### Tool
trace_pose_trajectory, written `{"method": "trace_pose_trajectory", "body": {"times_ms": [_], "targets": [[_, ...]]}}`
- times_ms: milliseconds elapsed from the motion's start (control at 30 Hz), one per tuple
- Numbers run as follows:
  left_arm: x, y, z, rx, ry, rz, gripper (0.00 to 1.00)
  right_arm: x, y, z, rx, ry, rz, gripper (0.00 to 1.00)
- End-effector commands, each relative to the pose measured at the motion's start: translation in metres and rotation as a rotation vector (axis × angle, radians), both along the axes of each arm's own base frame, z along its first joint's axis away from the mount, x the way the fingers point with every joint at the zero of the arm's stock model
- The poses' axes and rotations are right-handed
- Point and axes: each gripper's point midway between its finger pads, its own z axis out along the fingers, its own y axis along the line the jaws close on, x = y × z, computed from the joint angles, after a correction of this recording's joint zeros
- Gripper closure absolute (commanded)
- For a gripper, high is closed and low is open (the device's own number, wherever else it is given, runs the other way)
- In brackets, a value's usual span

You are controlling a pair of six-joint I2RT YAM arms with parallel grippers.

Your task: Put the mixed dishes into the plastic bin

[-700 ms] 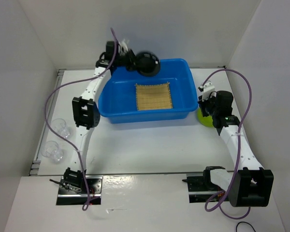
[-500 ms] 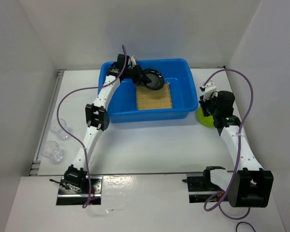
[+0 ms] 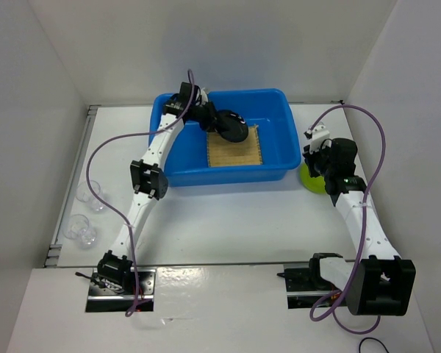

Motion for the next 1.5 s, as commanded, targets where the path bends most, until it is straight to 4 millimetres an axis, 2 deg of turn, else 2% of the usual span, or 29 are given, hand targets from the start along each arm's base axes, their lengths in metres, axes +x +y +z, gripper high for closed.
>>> {"method": "trace_pose_trajectory", "body": {"times_ms": [0, 133, 367, 467, 500, 533, 600, 633, 667, 700, 733, 767, 800, 867, 900, 933, 967, 1000, 1067, 1100, 1167, 1200, 1233, 1267, 1300, 1333, 1400, 1433, 1467], "targets": [[-0.012, 0.004, -0.014, 0.088, 0.023, -0.008, 0.82, 0.005, 0.0, 0.01, 0.002, -0.051, 0.006, 0.82], [-0.019, 0.015, -0.023, 0.17, 0.028, -0.014, 0.78, 0.006, 0.0, 0.007, 0.003, -0.042, 0.006, 0.82], [-0.033, 0.019, -0.064, 0.241, 0.101, -0.046, 0.68, 0.006, 0.0, 0.007, 0.003, -0.042, 0.006, 0.79], [-0.036, 0.014, -0.07, 0.245, 0.109, -0.056, 0.57, 0.006, 0.0, 0.007, 0.003, -0.042, 0.006, 0.78], [-0.034, 0.014, -0.069, 0.241, 0.099, -0.055, 0.5, 0.006, 0.0, 0.007, 0.003, -0.042, 0.006, 0.72], [-0.037, 0.008, -0.069, 0.242, 0.097, -0.066, 0.47, 0.006, 0.0, 0.007, 0.003, -0.042, 0.006, 0.7], [-0.034, 0.011, -0.065, 0.261, 0.08, -0.047, 0.42, 0.006, 0.0, 0.007, 0.003, -0.042, 0.006, 0.66], [-0.029, 0.014, -0.053, 0.277, 0.05, -0.025, 0.31, 0.006, -0.002, 0.007, -0.001, -0.042, -0.002, 0.63], [-0.03, 0.018, -0.05, 0.302, 0.042, -0.018, 0.24, 0.006, -0.002, 0.007, -0.002, -0.042, -0.002, 0.62], [-0.029, 0.023, -0.046, 0.328, 0.024, -0.009, 0.2, 0.006, -0.002, 0.007, -0.002, -0.042, -0.002, 0.6], [-0.027, 0.028, -0.033, 0.353, -0.001, 0.008, 0.17, 0.006, -0.003, 0.007, -0.006, -0.042, -0.011, 0.56], [-0.026, 0.039, -0.032, 0.415, -0.008, 0.042, 0.1, 0.006, -0.005, 0.006, -0.011, -0.041, -0.021, 0.47], [-0.026, 0.046, -0.018, 0.444, -0.043, 0.054, 0.06, 0.006, -0.005, 0.006, -0.004, -0.039, -0.025, 0.41], [-0.024, 0.063, -0.009, 0.532, -0.067, 0.099, 0.04, 0.007, -0.013, 0.006, -0.018, -0.037, -0.071, 0.24], [-0.027, 0.065, 0.007, 0.558, -0.11, 0.102, 0.03, 0.007, -0.017, 0.006, -0.027, -0.036, -0.09, 0.21], [-0.03, 0.067, 0.013, 0.589, -0.123, 0.106, 0.03, 0.01, -0.02, 0.012, -0.029, -0.055, -0.114, 0.21], [-0.031, 0.071, 0.02, 0.635, -0.147, 0.126, 0.03, 0.009, -0.034, 0.012, -0.057, -0.054, -0.176, 0.19], [-0.032, 0.077, 0.036, 0.646, -0.171, 0.15, 0.02, 0.012, -0.045, 0.024, -0.061, -0.077, -0.226, 0.19], [-0.031, 0.087, 0.055, 0.68, -0.21, 0.186, 0.0, 0.008, -0.064, 0.027, -0.075, -0.064, -0.29, 0.19], [-0.033, 0.092, 0.08, 0.677, -0.252, 0.216, 0.0, 0.006, -0.086, 0.033, -0.089, -0.06, -0.344, 0.19], [-0.038, 0.095, 0.101, 0.696, -0.295, 0.241, 0.0, -0.001, -0.106, 0.018, -0.098, 0.022, -0.357, 0.19], [-0.044, 0.095, 0.126, 0.709, -0.348, 0.275, 0.0, -0.005, -0.132, 0.019, -0.099, 0.045, -0.407, 0.19], [-0.049, 0.097, 0.137, 0.737, -0.375, 0.289, 0.0, -0.01, -0.142, -0.005, -0.097, 0.145, -0.403, 0.19], [-0.062, 0.101, 0.168, 0.758, -0.431, 0.321, 0.0, -0.011, -0.147, -0.013, -0.066, 0.178, -0.383, 0.19], [-0.072, 0.097, 0.18, 0.836, -0.48, 0.35, 0.0, -0.015, -0.169, -0.014, -0.047, 0.199, -0.419, 0.19], [-0.087, 0.097, 0.199, 0.852, -0.511, 0.37, 0.0, -0.02, -0.174, -0.04, -0.017, 0.292, -0.399, 0.19], [-0.108, 0.089, 0.215, 0.924, -0.566, 0.389, 0.0, -0.019, -0.187, -0.05, 0.044, 0.331, -0.392, 0.18], [-0.12, 0.092, 0.233, 0.925, -0.599, 0.402, 0.0, -0.018, -0.19, -0.071, 0.076, 0.389, -0.377, 0.17], [-0.126, 0.09, 0.226, 0.956, -0.585, 0.379, 0.0, -0.013, -0.186, -0.074, 0.107, 0.403, -0.352, 0.17]]}}
